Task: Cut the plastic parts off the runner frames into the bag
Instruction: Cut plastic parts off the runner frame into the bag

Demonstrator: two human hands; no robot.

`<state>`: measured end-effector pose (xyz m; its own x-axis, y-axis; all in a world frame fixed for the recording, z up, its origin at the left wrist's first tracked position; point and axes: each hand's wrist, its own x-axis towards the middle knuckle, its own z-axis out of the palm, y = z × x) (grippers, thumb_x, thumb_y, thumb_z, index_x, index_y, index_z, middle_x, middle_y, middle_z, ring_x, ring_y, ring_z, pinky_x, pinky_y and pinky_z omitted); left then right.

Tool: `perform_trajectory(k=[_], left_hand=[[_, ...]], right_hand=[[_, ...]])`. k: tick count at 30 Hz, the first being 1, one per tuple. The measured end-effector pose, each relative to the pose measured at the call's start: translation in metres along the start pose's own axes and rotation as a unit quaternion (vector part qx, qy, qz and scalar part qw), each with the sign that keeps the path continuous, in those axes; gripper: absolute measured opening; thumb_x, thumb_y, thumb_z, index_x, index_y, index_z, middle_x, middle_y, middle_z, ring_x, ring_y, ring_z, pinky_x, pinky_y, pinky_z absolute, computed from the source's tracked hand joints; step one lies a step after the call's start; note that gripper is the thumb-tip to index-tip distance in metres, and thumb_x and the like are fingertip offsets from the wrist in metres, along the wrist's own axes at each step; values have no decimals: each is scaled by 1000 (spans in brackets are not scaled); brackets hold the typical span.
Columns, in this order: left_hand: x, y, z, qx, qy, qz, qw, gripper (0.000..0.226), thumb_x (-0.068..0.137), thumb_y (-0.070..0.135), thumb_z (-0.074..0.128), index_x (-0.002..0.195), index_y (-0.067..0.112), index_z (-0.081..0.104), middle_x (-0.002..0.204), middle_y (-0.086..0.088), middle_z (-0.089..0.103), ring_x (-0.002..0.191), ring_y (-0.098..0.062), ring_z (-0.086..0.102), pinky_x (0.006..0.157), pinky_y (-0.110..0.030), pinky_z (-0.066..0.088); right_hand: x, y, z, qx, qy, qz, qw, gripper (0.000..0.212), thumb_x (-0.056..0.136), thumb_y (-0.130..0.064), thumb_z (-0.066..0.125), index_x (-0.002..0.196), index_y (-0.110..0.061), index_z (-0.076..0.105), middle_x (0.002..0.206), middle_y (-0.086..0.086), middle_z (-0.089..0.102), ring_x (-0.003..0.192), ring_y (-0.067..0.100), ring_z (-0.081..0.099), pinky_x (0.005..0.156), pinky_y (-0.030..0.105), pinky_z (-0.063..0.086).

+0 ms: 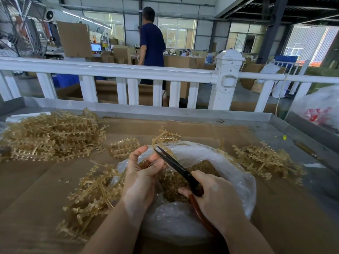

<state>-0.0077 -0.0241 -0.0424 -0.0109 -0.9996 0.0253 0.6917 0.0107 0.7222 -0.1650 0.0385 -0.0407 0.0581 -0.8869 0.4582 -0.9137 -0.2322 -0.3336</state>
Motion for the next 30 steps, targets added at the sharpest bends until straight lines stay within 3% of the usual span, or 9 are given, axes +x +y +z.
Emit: perform_trajectory(k=[4, 9, 16, 20, 23, 30], left_hand=[[1, -1, -1, 13, 5, 3, 1000, 53, 71, -18, 57, 106, 21, 54, 66, -1, 66, 63, -11, 67, 58, -21, 55], [0, 0, 1, 6, 16, 9, 1000, 58, 62, -13, 62, 109, 20, 53, 75, -6, 67, 68, -13, 69, 59, -21, 55], [0, -1, -2, 36, 23, 4, 999, 50, 78, -18, 56, 108, 22, 53, 70, -3, 70, 66, -17, 70, 53, -27, 56], [-1, 0, 1, 19, 18, 6, 1000, 54, 68, -15, 60, 106, 22, 53, 73, -6, 64, 67, -16, 69, 63, -29, 56], [-2, 2, 4, -15, 9, 0, 1000, 57, 59, -11, 60, 107, 19, 52, 73, -8, 67, 66, -16, 70, 60, -24, 57], [-3, 3, 5, -19, 8, -13, 1000, 55, 60, -12, 58, 106, 19, 53, 77, -9, 71, 71, -16, 69, 64, -23, 57]], right_hand=[[-1, 0, 0, -13, 1, -3, 1000, 33, 79, -59, 59, 92, -29, 61, 67, -13, 51, 65, 9, 54, 58, 20, 35], [-1, 0, 1, -37, 8, -7, 999, 28, 78, -55, 64, 89, -29, 61, 65, -12, 54, 61, 7, 53, 56, 20, 38], [-1, -2, 1, -42, 35, 0, 999, 26, 74, -51, 71, 87, -29, 62, 65, -11, 55, 60, 6, 48, 56, 15, 31], [-1, -2, 2, -27, 22, 7, 999, 24, 77, -49, 69, 88, -28, 63, 67, -11, 56, 62, 5, 46, 57, 16, 32], [-1, -3, 2, -23, 16, 13, 1000, 25, 78, -48, 69, 89, -27, 63, 68, -12, 55, 62, 5, 46, 58, 17, 31], [0, -3, 2, -17, -2, 18, 1000, 29, 82, -53, 63, 97, -29, 61, 74, -10, 59, 70, 10, 56, 61, 20, 35]])
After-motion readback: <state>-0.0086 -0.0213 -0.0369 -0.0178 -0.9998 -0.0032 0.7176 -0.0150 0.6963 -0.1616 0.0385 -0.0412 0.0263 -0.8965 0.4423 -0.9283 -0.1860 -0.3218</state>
